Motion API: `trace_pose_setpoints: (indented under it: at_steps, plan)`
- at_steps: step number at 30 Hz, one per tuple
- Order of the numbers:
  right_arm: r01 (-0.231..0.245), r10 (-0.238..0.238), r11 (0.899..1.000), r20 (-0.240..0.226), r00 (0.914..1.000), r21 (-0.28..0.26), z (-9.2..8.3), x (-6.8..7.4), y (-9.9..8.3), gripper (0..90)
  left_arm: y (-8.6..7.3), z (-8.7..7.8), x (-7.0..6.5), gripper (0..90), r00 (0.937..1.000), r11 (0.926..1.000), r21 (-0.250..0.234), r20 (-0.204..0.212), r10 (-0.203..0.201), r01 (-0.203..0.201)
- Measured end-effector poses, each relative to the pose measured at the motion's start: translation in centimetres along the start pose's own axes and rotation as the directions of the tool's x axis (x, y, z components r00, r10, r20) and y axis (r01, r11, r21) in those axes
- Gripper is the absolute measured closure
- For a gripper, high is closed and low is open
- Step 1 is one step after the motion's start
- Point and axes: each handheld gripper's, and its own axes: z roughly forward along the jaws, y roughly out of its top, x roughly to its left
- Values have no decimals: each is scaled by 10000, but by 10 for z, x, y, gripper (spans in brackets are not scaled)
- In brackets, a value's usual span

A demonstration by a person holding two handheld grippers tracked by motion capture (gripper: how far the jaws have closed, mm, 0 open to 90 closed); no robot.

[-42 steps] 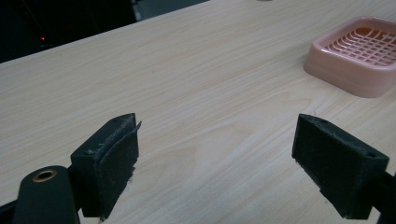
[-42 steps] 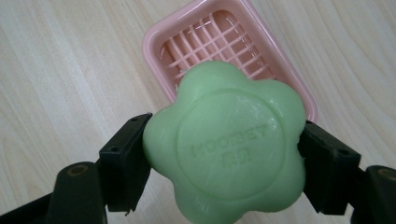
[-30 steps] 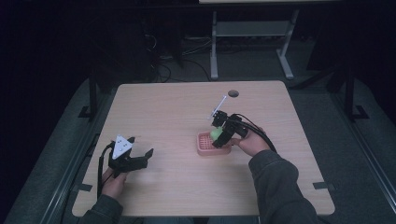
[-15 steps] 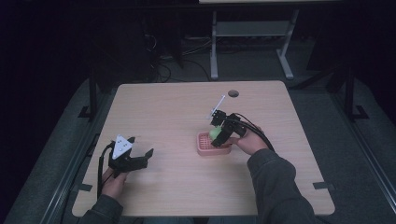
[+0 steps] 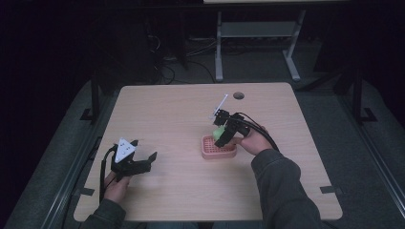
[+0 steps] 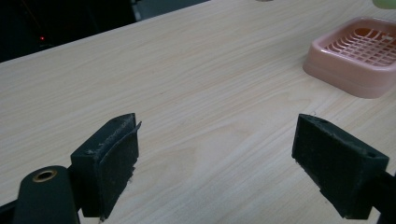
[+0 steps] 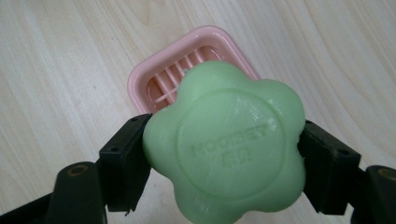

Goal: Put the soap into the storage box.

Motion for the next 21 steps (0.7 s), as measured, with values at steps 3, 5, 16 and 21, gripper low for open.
trace_pose_setpoints:
  at_steps: [3,5,16,21]
  plan:
    - [7,-7,10000,-26,10000,21,3,0,2,258,0,0,0,145,10000,10000,-17,3,-13,13]
    - [17,-16,9999,-21,10000,122,6,0,2,258,0,0,0,144,10000,10000,-23,5,-19,19]
    - [-136,137,9996,-32,9999,247,16,-4,4,257,0,0,-1,144,10000,10000,4,24,-8,8]
    - [-146,149,9989,-59,9999,438,22,-5,5,257,0,0,0,144,10000,10000,9,14,12,-12]
